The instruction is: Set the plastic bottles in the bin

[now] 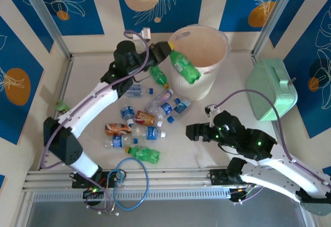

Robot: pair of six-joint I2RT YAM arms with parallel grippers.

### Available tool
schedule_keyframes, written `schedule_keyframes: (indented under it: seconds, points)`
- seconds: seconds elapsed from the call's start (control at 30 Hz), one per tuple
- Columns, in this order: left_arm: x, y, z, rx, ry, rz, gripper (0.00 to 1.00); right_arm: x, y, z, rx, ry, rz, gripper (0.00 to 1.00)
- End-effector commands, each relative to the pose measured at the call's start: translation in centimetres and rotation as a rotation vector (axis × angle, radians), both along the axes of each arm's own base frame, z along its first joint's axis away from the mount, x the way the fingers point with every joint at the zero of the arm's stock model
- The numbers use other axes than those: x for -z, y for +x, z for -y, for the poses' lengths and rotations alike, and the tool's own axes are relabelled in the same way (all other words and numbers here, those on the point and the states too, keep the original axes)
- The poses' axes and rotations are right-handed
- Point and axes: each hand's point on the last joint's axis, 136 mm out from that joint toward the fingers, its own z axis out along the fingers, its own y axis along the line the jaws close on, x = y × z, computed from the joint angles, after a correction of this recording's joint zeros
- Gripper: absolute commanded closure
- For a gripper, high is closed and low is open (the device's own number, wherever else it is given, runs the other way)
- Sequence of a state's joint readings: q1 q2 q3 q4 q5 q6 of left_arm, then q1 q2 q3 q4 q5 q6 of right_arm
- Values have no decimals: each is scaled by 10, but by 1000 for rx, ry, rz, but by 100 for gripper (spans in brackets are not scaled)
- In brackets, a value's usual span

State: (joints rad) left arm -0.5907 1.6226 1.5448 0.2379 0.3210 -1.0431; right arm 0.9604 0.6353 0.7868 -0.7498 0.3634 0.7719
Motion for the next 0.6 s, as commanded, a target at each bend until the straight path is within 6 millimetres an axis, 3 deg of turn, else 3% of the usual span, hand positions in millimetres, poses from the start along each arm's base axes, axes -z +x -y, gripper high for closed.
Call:
schedule_keyframes:
  seconds: [0.0,0.17,0.27,0.43,0.57]
  points:
    - [-25,40,6,-79,-130,61,95,9,-7,-1,23,47,-44,9]
    - [-21,91,27,-124,-235,45,100,22,-14,-1,12,40,-71,10]
    - [-11,113,31,-172,-257,26,96,23,-18,1,7,35,-75,10]
    - [-3,126,42,-161,-258,10,48,19,-19,9,19,24,-54,10]
    - [-2,122,42,-155,-239,20,30,16,-18,12,20,21,-40,8]
